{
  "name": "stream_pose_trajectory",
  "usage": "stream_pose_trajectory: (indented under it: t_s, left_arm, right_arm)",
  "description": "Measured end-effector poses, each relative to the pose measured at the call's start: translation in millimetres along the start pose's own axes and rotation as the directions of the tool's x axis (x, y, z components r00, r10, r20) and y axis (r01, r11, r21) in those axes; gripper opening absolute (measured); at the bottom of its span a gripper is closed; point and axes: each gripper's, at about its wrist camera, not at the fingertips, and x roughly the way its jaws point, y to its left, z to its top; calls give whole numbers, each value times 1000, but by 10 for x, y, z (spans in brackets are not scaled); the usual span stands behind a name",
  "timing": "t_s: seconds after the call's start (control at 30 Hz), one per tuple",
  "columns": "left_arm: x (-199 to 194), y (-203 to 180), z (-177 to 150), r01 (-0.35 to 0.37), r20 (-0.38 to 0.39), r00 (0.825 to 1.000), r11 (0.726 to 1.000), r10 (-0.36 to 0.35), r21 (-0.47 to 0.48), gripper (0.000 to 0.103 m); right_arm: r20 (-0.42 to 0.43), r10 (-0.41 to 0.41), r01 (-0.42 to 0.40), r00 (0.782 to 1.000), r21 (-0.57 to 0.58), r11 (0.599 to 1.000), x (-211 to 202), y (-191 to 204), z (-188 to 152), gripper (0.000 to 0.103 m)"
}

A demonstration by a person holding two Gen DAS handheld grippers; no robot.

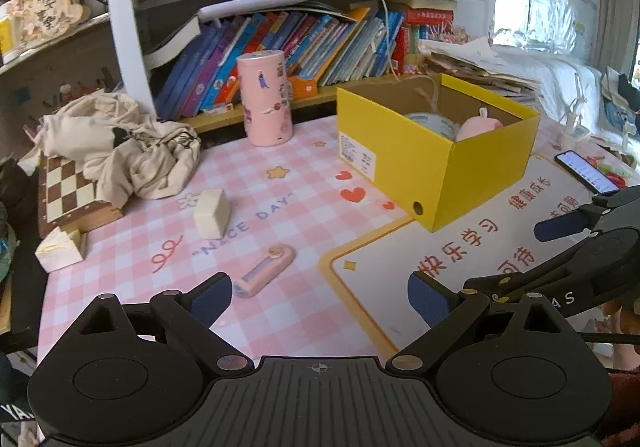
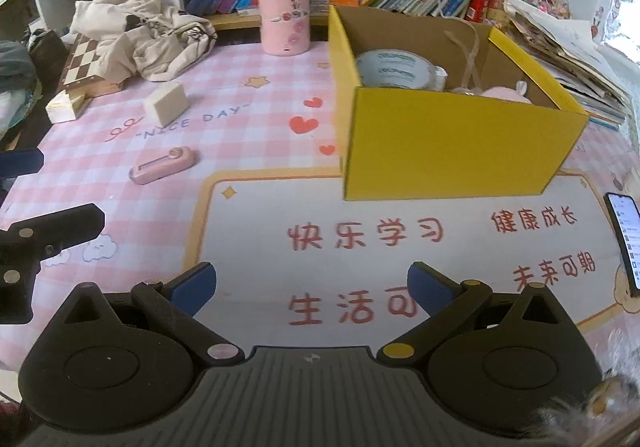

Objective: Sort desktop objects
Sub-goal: 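Close the right tool on the pink serrated cutter while the left tool approaches the white eraser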

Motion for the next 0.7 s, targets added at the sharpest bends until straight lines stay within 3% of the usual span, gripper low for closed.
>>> stream_pose_trajectory:
  t_s: [0.7]
  left_arm:
    - [-89, 494, -76, -72, 28, 997, 993, 75, -96, 96]
  right_arm:
    - [18, 63, -60, 998, -155, 986, 152, 532, 271, 103]
